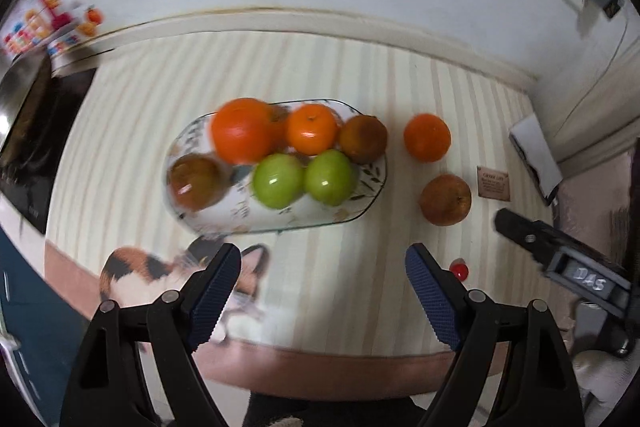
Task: Organize fruits
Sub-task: 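Grasp an orange with the left gripper while the right gripper grasps a red apple, then carry the orange to the plate while the right gripper places the red apple there, then open both grippers and lift them away from the plate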
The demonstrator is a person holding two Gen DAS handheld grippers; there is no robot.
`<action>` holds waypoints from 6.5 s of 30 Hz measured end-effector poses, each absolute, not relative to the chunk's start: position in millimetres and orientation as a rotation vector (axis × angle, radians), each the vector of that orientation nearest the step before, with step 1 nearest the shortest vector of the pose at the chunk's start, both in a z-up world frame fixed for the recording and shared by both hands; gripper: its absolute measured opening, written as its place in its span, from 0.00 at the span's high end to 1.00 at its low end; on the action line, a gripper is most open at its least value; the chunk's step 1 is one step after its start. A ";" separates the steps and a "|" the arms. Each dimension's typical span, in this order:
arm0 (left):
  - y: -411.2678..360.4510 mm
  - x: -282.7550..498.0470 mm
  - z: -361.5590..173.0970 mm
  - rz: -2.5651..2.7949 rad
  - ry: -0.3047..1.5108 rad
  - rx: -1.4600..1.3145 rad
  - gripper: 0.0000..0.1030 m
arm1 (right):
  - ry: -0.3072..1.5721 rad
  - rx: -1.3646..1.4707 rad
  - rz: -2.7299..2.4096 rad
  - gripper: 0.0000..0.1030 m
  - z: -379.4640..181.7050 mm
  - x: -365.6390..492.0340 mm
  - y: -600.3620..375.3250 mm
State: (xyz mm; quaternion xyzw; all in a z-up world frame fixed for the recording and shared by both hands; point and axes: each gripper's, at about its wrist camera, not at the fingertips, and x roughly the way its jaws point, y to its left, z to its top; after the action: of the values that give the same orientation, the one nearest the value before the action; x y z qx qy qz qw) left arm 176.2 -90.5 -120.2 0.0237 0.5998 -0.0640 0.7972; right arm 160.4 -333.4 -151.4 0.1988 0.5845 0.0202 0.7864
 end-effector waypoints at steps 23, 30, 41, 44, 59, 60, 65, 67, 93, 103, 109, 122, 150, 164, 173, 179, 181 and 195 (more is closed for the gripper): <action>-237.0 334.6 -199.0 -0.369 1.538 0.338 0.18 | 1.317 0.552 -0.061 0.34 -249.8 208.6 -381.0; -269.0 345.0 -253.0 -0.418 1.666 0.411 0.18 | 1.316 0.610 -0.079 0.33 -251.2 216.6 -396.7; -270.1 338.5 -267.2 -0.416 1.640 0.367 0.39 | 1.350 0.639 -0.052 0.30 -261.9 239.4 -405.9; -267.7 336.3 -266.0 -0.408 1.636 0.353 0.39 | 1.363 0.639 -0.039 0.28 -268.3 246.1 -401.3; -191.2 306.1 -186.3 -0.447 1.516 0.112 0.75 | 1.315 0.571 0.017 0.29 -231.0 227.4 -376.2; -184.7 303.6 -183.0 -0.454 1.512 0.122 0.74 | 1.314 0.555 0.027 0.29 -227.3 226.7 -371.8; -168.3 318.8 -189.6 -0.414 1.540 0.070 0.69 | 1.335 0.517 0.034 0.29 -234.6 227.1 -360.3; -168.2 325.0 -197.0 -0.411 1.573 0.024 0.68 | 1.341 0.529 0.027 0.29 -240.4 226.4 -360.7; -265.6 365.8 -255.3 -0.416 1.623 0.245 0.38 | 1.276 0.604 -0.100 0.29 -240.1 237.1 -420.3; -216.3 335.9 -186.8 -0.446 1.497 0.098 0.39 | 1.272 0.576 -0.048 0.29 -228.3 235.9 -404.0; -155.3 311.6 -139.6 -0.448 1.445 -0.045 0.39 | 1.253 0.558 0.061 0.29 -201.5 231.8 -367.6; 14.5 301.7 -106.1 -0.200 1.361 -0.168 0.39 | 1.289 0.464 0.350 0.29 -180.6 236.0 -219.1; 83.1 352.9 -221.5 -0.174 1.569 -0.081 0.37 | 1.392 0.302 0.358 0.29 -241.1 232.5 -64.5; 82.7 352.0 -211.2 -0.182 1.540 -0.069 0.16 | 1.373 0.406 0.297 0.24 -249.0 228.6 -71.9; 101.4 324.0 -176.4 -0.147 1.443 -0.112 0.15 | 1.306 0.361 0.241 0.08 -215.9 221.9 -90.4; 107.3 267.0 -138.3 -0.066 1.308 -0.099 0.15 | 1.211 0.156 0.139 0.06 -171.1 210.6 -112.4; 106.9 247.2 -129.2 -0.045 1.273 -0.111 0.15 | 1.196 0.117 0.119 0.05 -160.4 207.4 -118.9; 78.2 149.5 -70.3 0.036 1.119 -0.096 0.15 | 1.067 0.035 0.097 0.05 -83.5 150.4 -155.4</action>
State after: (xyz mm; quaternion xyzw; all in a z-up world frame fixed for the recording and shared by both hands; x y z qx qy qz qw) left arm 149.5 78.2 -70.3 -0.0453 0.5307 0.0171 0.8462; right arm 150.4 -155.4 -83.5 0.0169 0.5083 0.0463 0.8598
